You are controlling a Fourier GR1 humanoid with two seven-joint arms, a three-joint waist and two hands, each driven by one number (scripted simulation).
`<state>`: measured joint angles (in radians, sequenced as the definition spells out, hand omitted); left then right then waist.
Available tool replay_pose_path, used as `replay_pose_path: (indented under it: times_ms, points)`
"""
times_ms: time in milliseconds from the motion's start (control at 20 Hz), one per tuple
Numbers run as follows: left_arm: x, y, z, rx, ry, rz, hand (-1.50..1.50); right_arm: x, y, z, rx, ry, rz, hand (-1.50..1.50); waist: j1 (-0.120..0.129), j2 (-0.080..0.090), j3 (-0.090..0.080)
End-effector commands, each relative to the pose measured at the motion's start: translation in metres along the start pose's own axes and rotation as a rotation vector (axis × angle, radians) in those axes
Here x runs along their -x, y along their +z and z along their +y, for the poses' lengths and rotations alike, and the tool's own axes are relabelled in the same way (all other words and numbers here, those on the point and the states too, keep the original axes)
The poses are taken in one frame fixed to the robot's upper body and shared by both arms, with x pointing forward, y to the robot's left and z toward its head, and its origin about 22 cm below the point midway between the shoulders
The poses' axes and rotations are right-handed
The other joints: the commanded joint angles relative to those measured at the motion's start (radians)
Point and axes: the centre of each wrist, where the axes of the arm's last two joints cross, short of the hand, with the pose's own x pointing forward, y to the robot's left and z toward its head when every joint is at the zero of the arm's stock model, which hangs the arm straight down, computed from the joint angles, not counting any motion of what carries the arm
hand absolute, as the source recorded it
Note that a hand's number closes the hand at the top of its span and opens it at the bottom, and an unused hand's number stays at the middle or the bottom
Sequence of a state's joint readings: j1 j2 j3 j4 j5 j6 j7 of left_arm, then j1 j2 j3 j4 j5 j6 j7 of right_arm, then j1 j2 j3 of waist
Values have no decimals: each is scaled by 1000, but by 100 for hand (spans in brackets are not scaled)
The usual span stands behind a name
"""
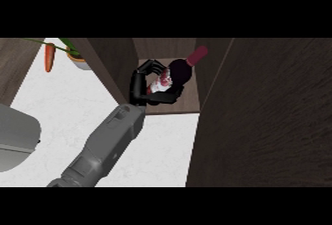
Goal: Pick up the wine, place it into the cabinet and close the cabinet
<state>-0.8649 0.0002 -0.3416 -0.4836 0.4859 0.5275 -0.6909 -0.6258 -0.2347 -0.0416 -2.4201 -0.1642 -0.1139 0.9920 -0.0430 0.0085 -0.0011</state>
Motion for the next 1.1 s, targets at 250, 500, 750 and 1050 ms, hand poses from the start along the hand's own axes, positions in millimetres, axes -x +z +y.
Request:
replay_pose_path:
  times_ms: [250,500,750,1050]
  points:
    - [5,-18,12,-61,81,50,150,-1,11,-8,-29,-23,-21,-150,0,4,1]
    - [4,-21,11,-79,72,66,150,11,21,-5,-37,-31,-14,-150,-12,6,1]
    - [-5,-40,20,-97,-18,50,150,3,18,-4,-53,-27,-24,-150,-15,8,1]
    - [-2,-35,13,-120,-173,58,150,-3,16,4,-76,-34,-35,-150,-37,14,0]
